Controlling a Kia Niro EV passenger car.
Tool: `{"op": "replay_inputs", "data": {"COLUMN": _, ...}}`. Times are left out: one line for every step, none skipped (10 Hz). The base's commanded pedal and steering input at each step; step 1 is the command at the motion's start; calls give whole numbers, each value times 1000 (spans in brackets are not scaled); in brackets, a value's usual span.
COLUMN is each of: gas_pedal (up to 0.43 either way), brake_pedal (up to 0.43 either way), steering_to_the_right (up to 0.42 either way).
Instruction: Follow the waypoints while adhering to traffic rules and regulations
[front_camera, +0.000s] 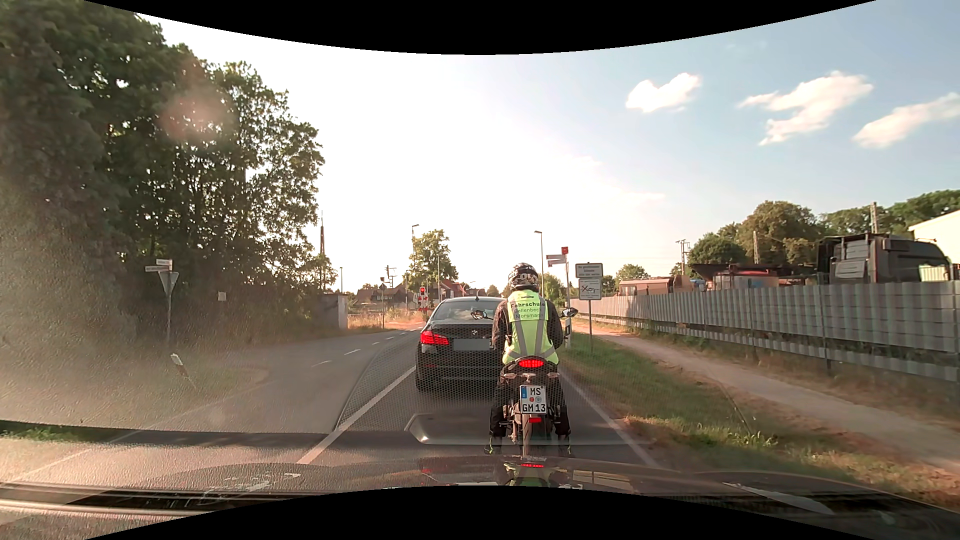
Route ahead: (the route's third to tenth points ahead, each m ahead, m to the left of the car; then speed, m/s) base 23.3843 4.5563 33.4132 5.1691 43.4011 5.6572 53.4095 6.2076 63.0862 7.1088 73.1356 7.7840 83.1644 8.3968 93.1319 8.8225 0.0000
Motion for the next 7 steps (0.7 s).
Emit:
{"op": "replay_inputs", "data": {"gas_pedal": 0, "brake_pedal": 335, "steering_to_the_right": 6}}
{"op": "replay_inputs", "data": {"gas_pedal": 0, "brake_pedal": 329, "steering_to_the_right": 6}}
{"op": "replay_inputs", "data": {"gas_pedal": 0, "brake_pedal": 329, "steering_to_the_right": 6}}
{"op": "replay_inputs", "data": {"gas_pedal": 0, "brake_pedal": 329, "steering_to_the_right": 6}}
{"op": "replay_inputs", "data": {"gas_pedal": 0, "brake_pedal": 329, "steering_to_the_right": 6}}
{"op": "replay_inputs", "data": {"gas_pedal": 0, "brake_pedal": 329, "steering_to_the_right": 6}}
{"op": "replay_inputs", "data": {"gas_pedal": 0, "brake_pedal": 329, "steering_to_the_right": 6}}
